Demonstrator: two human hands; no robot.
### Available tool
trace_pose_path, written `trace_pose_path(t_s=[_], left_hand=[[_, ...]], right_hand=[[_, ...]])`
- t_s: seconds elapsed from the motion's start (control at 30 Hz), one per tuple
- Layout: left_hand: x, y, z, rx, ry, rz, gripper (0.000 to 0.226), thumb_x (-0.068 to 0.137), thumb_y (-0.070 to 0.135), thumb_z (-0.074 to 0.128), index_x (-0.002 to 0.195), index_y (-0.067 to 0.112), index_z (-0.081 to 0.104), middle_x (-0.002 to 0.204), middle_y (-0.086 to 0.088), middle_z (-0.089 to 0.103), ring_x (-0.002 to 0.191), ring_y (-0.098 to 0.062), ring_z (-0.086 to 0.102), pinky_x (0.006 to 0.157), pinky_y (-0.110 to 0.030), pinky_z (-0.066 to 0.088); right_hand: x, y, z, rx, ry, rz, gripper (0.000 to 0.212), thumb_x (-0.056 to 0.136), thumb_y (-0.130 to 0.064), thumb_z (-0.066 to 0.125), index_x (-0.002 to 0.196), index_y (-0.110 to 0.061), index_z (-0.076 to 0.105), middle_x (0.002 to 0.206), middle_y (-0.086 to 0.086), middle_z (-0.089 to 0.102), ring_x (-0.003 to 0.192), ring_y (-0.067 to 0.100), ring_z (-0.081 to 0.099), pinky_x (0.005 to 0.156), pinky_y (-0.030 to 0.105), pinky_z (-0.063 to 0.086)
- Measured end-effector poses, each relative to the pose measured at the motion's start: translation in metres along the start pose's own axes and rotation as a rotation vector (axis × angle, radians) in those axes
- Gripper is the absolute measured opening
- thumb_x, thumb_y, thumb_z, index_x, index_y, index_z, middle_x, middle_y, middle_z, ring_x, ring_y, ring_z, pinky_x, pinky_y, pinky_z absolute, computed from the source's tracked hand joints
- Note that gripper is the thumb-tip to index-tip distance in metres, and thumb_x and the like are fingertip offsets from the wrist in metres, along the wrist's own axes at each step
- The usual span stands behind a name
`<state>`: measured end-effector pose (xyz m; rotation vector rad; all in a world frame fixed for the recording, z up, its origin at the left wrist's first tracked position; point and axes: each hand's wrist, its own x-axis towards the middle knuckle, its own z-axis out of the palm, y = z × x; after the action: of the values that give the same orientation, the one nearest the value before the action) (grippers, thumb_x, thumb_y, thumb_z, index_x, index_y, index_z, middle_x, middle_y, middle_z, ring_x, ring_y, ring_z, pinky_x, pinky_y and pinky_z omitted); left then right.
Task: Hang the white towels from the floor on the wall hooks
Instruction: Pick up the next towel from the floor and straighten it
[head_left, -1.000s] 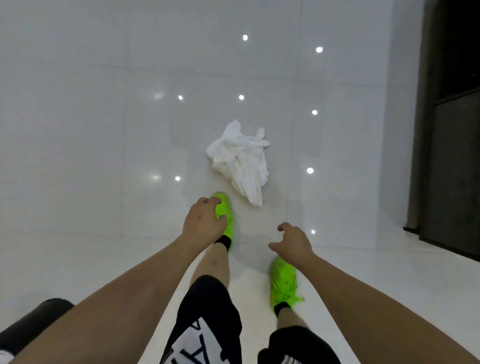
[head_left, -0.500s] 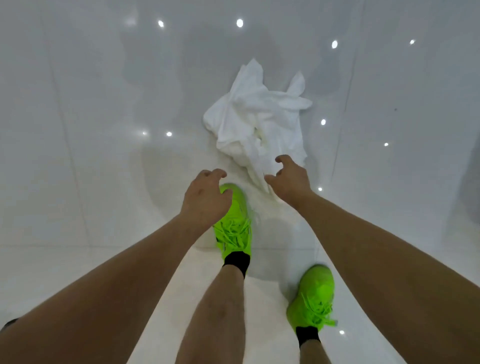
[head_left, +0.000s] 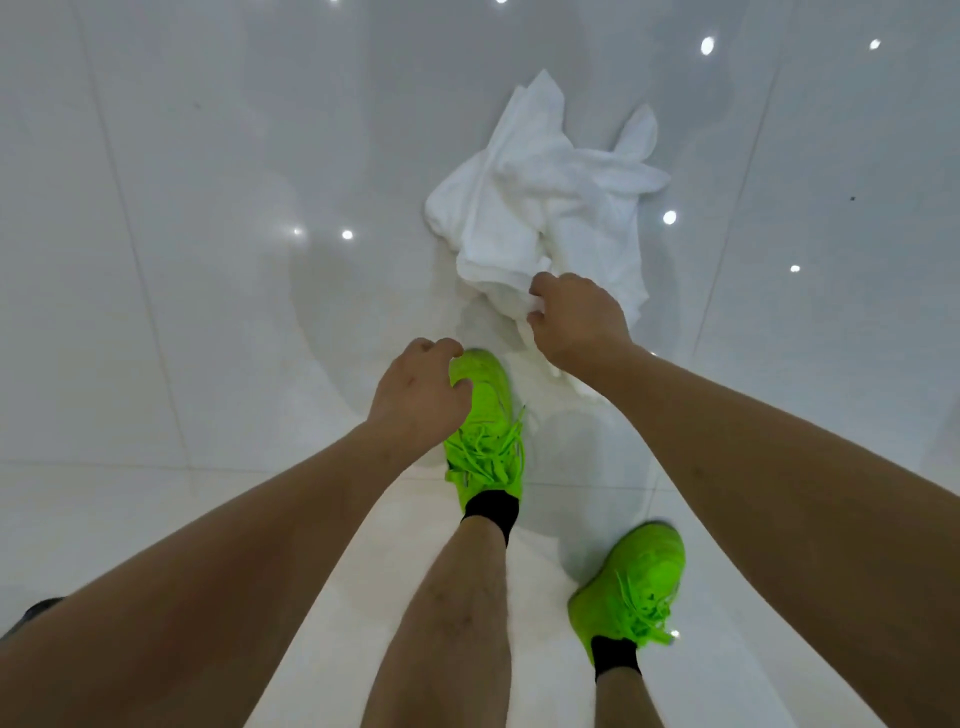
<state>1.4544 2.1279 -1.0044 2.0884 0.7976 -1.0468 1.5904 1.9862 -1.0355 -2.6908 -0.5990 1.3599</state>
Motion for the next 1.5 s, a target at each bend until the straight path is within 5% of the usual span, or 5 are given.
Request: trace_pose_path(t_s=[0.4, 0.6, 0.97, 1.27, 1.5], left_hand=[[-0.132, 0.171, -0.118, 0.143, -0.009, 0.442, 0.077, 0.084, 0.008, 0.062, 0.151, 0.028, 0.029, 0.157, 0.003, 0.026, 0.133, -0.024, 0.04, 0.101, -0.035, 0.039], [-0.255, 0.287, -0.186, 0.315, 0.023, 0.578, 0.014, 0.088, 0.027, 0.061, 0.101, 0.023, 0.063, 0.099, 0.0, 0.067, 0.096, -0.024, 0.061, 0.072, -0.03, 0.043], [-0.558, 0.524, -0.24, 0.282, 0.386, 0.956, 0.008, 0.09, 0.027, 0.055, 0.083, 0.026, 0.058, 0.079, -0.002, 0.059, 0.068, -0.02, 0.055, 0.057, -0.027, 0.044], [-0.739, 0.649, -0.187, 0.383, 0.793, 1.325, 0.01, 0.092, 0.028, 0.056, 0.088, 0.03, 0.065, 0.082, 0.004, 0.065, 0.08, -0.021, 0.057, 0.066, -0.03, 0.042], [-0.774, 0.697, -0.18, 0.365, 0.975, 1.169, 0.012, 0.091, 0.029, 0.052, 0.093, 0.032, 0.064, 0.098, -0.003, 0.067, 0.086, -0.026, 0.055, 0.07, -0.032, 0.042]], right_hand=[[-0.171, -0.01, -0.169, 0.234, 0.056, -0.039, 0.013, 0.081, -0.02, 0.061, 0.082, -0.02, 0.049, 0.066, -0.01, 0.043, 0.074, 0.019, 0.048, 0.054, 0.027, 0.029], [-0.312, 0.014, -0.3, 0.346, 0.27, -0.095, 0.018, 0.078, -0.037, 0.069, 0.068, -0.023, 0.063, 0.084, -0.002, 0.052, 0.079, 0.019, 0.058, 0.061, 0.027, 0.041], [-0.646, 0.117, -0.48, 0.796, 0.814, -0.202, 0.047, 0.067, -0.043, 0.084, 0.059, -0.021, 0.043, 0.056, -0.011, 0.04, 0.05, 0.007, 0.039, 0.047, 0.02, 0.031], [-0.867, 0.256, -0.487, 0.472, 0.944, -0.006, 0.03, 0.06, -0.032, 0.088, 0.08, -0.023, 0.068, 0.079, -0.01, 0.068, 0.075, 0.003, 0.063, 0.062, 0.021, 0.05], [-0.962, 0.372, -0.43, 0.387, 0.944, 0.455, 0.03, 0.071, -0.027, 0.081, 0.097, -0.028, 0.065, 0.091, -0.007, 0.064, 0.081, 0.011, 0.06, 0.069, 0.031, 0.054]])
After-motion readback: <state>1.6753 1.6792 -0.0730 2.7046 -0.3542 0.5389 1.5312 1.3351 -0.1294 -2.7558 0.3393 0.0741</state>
